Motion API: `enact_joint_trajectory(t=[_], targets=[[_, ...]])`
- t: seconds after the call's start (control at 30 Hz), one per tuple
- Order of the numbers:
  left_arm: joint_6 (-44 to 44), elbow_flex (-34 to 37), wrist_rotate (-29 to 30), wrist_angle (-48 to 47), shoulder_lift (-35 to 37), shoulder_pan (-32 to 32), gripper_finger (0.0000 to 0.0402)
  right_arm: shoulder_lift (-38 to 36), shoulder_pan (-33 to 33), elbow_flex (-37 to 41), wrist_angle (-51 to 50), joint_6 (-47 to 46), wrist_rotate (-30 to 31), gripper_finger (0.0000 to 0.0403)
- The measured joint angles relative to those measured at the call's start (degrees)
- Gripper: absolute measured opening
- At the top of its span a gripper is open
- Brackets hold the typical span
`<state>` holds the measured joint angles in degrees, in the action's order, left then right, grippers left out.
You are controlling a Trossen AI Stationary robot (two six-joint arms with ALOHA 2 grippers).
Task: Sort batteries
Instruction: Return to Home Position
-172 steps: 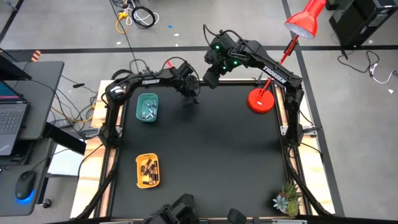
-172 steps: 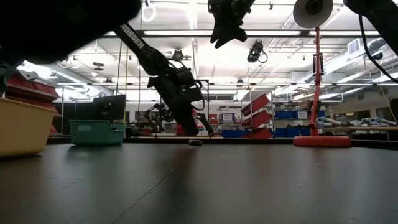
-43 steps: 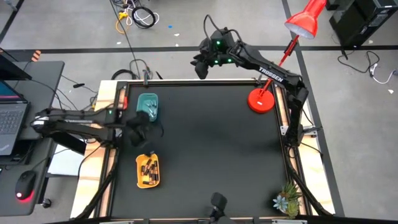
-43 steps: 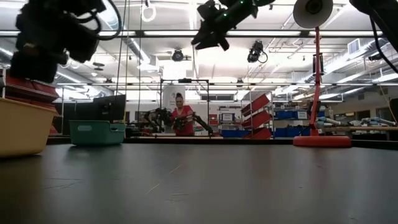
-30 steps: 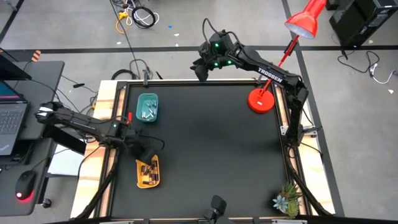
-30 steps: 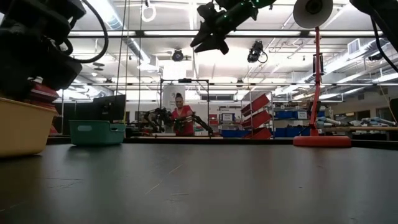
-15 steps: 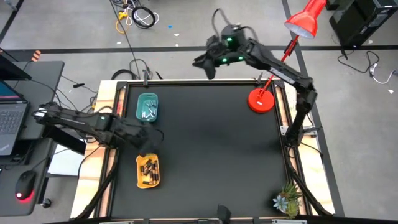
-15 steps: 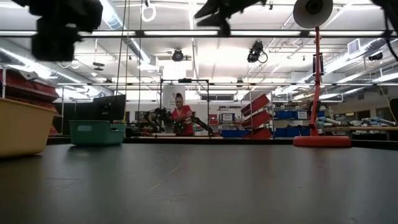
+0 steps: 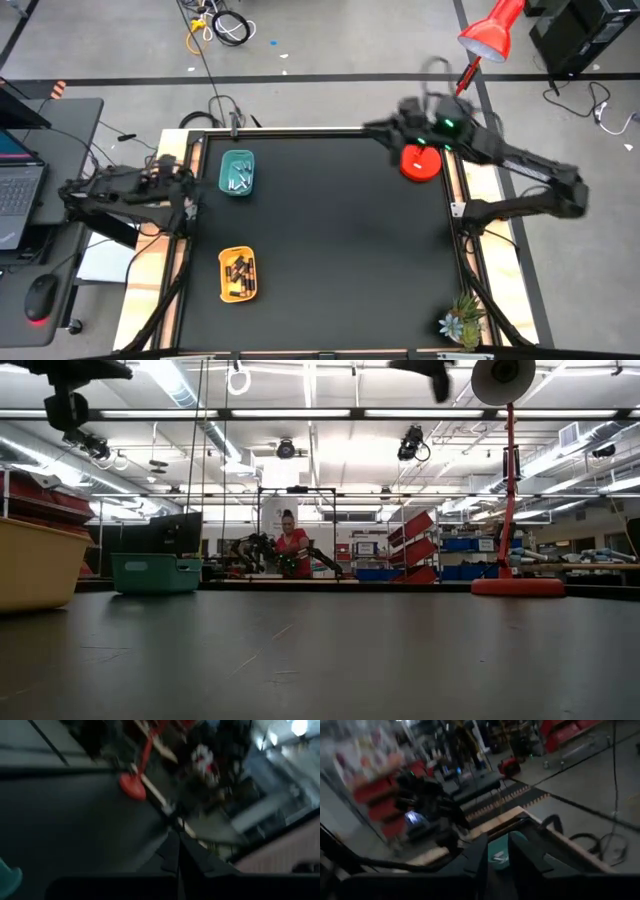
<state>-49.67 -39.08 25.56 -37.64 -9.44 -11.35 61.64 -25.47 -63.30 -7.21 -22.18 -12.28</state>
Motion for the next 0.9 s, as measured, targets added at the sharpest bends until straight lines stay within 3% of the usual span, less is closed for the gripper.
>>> enact_joint_trajectory(t=[0.17,0.37,0.63,0.9], targets=[[3.93,1.91,7.85,0.60,1.89,0.00,0.0027,-15.15,0.19,17.71,8.01,-12.03,2.49,0.0066],[6.19,1.91,8.29,2.24,1.86,0.00,0.0030,-30.56,0.17,30.35,12.73,-19.25,6.74,0.0053],[7.62,1.91,6.57,2.07,1.84,0.00,0.0030,-42.80,0.13,39.29,12.61,-11.65,6.73,0.0052],[7.49,1.92,6.56,2.07,1.84,0.00,0.0030,-44.80,0.13,42.91,12.30,-3.52,6.48,0.0050]])
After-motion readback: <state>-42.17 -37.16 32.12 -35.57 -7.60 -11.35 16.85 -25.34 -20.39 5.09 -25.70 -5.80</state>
